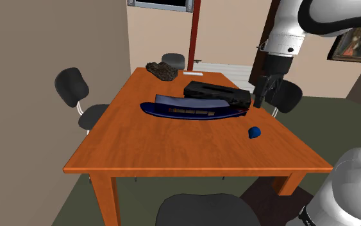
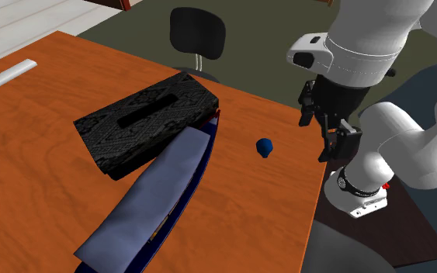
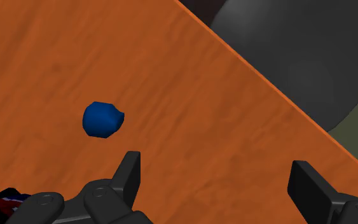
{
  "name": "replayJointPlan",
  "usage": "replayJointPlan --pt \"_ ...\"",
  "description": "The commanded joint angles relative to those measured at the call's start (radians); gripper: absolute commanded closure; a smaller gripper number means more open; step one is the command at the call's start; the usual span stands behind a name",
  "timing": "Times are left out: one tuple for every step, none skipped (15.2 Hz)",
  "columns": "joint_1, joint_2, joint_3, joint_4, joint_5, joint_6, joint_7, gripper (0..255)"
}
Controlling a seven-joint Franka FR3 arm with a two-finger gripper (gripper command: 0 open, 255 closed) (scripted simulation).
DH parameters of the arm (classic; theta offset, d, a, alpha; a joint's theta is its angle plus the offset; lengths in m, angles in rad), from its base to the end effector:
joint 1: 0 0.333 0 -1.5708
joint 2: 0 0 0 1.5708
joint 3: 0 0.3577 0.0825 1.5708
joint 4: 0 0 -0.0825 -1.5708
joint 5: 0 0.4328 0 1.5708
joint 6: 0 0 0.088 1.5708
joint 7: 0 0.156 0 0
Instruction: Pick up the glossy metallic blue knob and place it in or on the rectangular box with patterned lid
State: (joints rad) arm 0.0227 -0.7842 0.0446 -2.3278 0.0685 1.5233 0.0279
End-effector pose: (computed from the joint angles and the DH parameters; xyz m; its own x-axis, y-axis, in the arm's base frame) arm 0.3196 0.0362 0.5807 0.9993 0.0290 -0.0218 0.0282 -0.9989 -0.0364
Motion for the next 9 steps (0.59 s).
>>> replayJointPlan --pt "0.000 0.000 0.000 0.000 0.000 0.000 0.000 0" --pt "-0.003 -0.006 -0.013 -0.030 -0.012 0.027 -0.022 0" --pt "-0.007 -0.010 -0.027 -0.059 -0.025 0.054 -0.043 0" --pt "-0.011 -0.013 -0.041 -0.087 -0.038 0.082 -0.064 0" --pt "-0.016 -0.014 -0.055 -0.114 -0.050 0.111 -0.085 0" --pt "-0.021 -0.013 -0.070 -0.139 -0.063 0.140 -0.106 0" --pt "-0.026 -0.011 -0.085 -0.163 -0.077 0.170 -0.127 0" --pt "-0.031 -0.008 -0.100 -0.186 -0.090 0.200 -0.147 0" --pt "-0.036 -0.002 -0.115 -0.208 -0.103 0.231 -0.168 0"
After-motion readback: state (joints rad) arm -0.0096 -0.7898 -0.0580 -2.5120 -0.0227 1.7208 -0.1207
